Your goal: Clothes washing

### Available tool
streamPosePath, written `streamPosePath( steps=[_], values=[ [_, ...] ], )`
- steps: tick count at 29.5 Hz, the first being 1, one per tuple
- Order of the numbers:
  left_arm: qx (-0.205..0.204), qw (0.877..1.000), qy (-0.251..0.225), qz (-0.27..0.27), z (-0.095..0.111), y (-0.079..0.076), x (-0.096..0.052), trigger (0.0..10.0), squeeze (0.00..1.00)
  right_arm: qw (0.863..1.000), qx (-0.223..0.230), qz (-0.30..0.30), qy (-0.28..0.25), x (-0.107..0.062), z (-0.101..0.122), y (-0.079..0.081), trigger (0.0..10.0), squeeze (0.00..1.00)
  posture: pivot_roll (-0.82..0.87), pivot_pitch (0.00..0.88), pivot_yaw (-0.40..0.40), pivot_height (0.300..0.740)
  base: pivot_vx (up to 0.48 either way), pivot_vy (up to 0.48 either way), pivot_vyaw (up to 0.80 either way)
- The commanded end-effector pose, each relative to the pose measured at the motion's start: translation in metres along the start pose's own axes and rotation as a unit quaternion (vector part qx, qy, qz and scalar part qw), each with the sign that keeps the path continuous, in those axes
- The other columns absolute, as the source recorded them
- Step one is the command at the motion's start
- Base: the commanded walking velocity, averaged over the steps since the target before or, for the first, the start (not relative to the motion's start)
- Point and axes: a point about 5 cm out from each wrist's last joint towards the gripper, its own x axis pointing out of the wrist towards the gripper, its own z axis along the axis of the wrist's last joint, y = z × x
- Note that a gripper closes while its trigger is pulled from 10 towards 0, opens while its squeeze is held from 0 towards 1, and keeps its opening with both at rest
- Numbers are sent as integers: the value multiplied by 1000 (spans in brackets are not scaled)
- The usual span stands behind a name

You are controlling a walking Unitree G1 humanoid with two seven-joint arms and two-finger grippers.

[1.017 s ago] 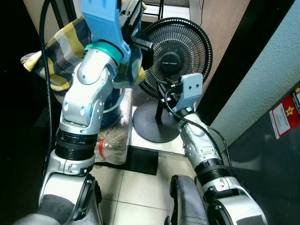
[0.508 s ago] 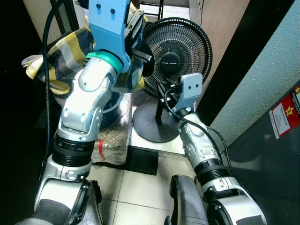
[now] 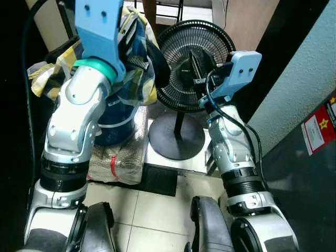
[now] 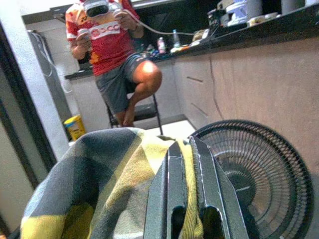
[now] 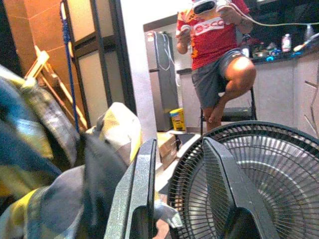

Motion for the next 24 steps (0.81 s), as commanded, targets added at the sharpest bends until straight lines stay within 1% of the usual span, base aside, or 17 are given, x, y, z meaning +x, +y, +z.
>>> streamPosePath(
  steps=[1,11,12,14,17,24],
  values=[
    [11,1000,4,16,0,8,-5,10000,0,1000,3,-10,-1,1,2,-3,10000,0,89,14,-3,465,0,0,0],
    [14,1000,6,21,1,10,-6,10000,0,1000,7,1,6,1,2,2,10000,0,95,5,-9,484,0,0,0],
    [15,1000,5,21,1,11,-6,10000,0,1000,9,3,6,2,3,3,10000,0,95,6,-8,494,0,0,0],
    [15,1000,5,21,1,11,-6,10000,0,1000,9,3,6,2,3,3,10000,0,95,6,-8,494,0,0,0],
    [15,1000,5,21,1,10,-6,10000,0,1000,10,4,7,2,3,4,10000,0,93,10,-9,509,0,0,0],
    [14,1000,7,20,0,10,-7,10000,0,1000,10,4,8,2,3,4,10000,0,91,14,-8,523,0,0,0]
  ],
)
